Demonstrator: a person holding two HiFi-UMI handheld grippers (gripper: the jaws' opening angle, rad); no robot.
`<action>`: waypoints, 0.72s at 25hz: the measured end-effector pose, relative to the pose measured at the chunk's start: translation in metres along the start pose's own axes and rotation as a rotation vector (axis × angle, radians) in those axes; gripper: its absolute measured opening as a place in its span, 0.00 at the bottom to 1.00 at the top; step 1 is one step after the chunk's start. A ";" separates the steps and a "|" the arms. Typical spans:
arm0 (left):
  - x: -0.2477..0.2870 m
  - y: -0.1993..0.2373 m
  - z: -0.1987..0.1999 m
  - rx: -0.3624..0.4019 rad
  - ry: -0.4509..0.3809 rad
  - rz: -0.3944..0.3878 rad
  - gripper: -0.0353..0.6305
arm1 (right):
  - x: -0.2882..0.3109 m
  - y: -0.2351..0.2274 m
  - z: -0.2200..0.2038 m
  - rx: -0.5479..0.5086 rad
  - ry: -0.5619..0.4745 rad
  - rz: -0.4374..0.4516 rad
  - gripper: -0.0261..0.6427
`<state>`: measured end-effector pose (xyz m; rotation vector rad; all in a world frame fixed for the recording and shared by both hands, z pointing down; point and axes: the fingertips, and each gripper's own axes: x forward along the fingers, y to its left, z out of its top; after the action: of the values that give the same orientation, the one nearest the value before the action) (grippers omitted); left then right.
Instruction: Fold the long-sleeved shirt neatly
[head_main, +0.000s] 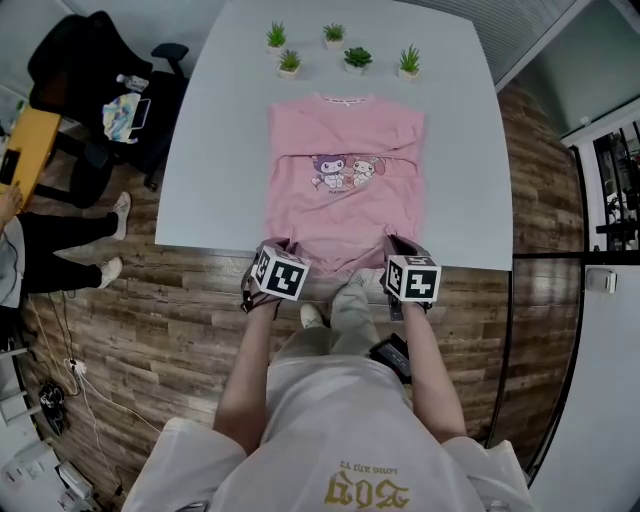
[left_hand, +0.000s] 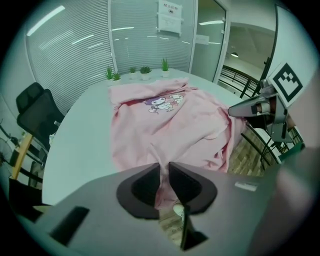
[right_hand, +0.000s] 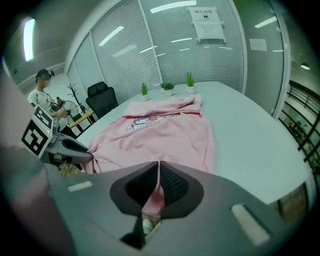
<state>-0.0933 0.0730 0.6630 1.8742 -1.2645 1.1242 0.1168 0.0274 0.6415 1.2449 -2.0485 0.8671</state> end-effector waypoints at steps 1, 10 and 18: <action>-0.003 0.001 -0.001 -0.002 -0.007 0.003 0.14 | -0.004 -0.001 0.001 0.000 -0.006 -0.003 0.08; -0.037 0.007 -0.004 -0.027 -0.095 -0.035 0.12 | -0.041 -0.002 0.000 -0.008 -0.073 -0.026 0.08; -0.076 0.010 -0.011 -0.031 -0.177 -0.042 0.12 | -0.079 0.003 -0.009 -0.030 -0.129 -0.028 0.08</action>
<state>-0.1204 0.1099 0.6005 2.0030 -1.3239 0.9282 0.1461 0.0775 0.5871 1.3410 -2.1305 0.7578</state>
